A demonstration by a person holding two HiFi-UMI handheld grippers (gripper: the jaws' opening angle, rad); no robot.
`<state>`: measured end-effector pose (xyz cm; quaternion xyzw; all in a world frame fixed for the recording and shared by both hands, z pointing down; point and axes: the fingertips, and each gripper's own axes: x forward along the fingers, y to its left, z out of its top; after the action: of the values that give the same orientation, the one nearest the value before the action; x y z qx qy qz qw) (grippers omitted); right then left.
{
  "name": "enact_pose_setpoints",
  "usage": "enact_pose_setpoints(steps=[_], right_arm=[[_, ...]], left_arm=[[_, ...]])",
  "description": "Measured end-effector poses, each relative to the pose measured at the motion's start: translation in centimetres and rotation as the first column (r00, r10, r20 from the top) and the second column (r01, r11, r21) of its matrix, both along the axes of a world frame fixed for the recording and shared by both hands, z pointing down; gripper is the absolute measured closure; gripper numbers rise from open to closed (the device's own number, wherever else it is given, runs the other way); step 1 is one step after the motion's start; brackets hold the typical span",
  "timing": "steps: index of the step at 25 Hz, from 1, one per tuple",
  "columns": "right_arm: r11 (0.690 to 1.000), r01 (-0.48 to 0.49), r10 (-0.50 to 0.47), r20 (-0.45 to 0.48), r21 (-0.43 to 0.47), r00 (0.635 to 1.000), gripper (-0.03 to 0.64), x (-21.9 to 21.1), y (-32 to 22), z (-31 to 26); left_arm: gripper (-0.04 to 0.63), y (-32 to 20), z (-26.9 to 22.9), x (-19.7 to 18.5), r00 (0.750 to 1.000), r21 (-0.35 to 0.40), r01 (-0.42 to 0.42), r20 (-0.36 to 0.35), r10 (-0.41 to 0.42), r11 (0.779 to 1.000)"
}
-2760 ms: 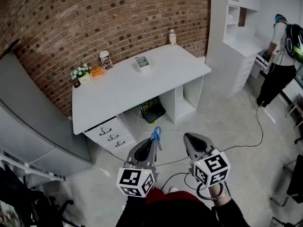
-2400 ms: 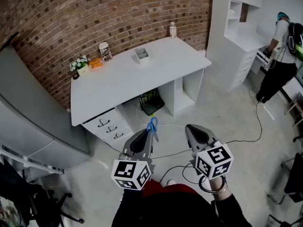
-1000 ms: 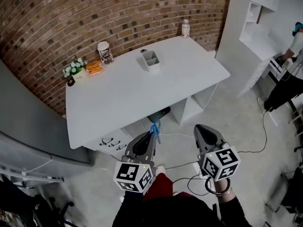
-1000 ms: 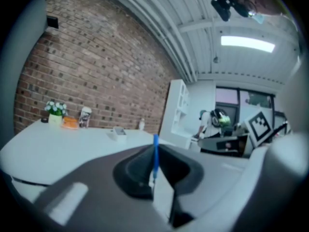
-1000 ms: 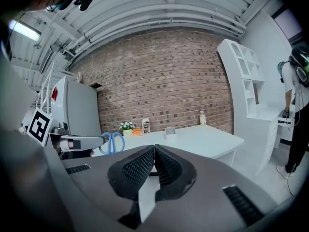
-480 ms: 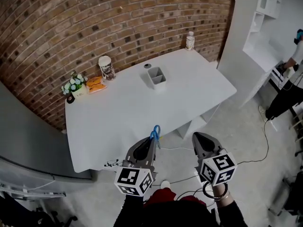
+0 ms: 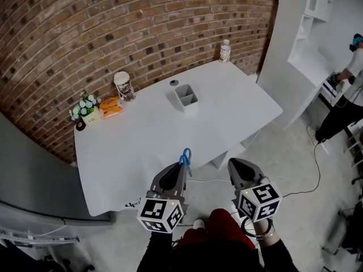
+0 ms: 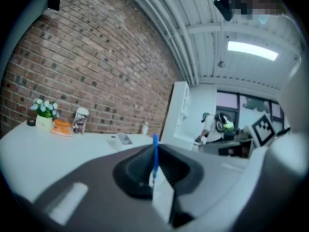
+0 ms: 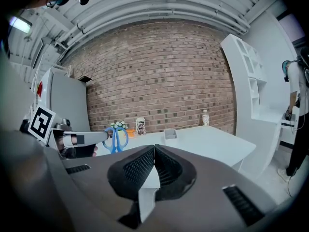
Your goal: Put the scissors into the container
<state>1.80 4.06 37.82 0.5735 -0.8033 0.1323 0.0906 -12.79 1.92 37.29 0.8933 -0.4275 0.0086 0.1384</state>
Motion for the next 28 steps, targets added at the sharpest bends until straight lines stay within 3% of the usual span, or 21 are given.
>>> enact_pose_setpoints(steps=[10,28], right_arm=[[1.0,0.027,-0.027,0.016,-0.009,1.0,0.607,-0.2,-4.5,1.2],[0.993,0.111,-0.111,0.0,-0.039,0.994,0.607,4.2,-20.2,2.6]], left_arm=[[0.572,-4.0,0.4,0.6,1.0,0.004,0.02,0.0,-0.02,1.0],[0.574,-19.3,1.9,5.4,0.996,-0.04,0.089,0.023,-0.089,0.995]])
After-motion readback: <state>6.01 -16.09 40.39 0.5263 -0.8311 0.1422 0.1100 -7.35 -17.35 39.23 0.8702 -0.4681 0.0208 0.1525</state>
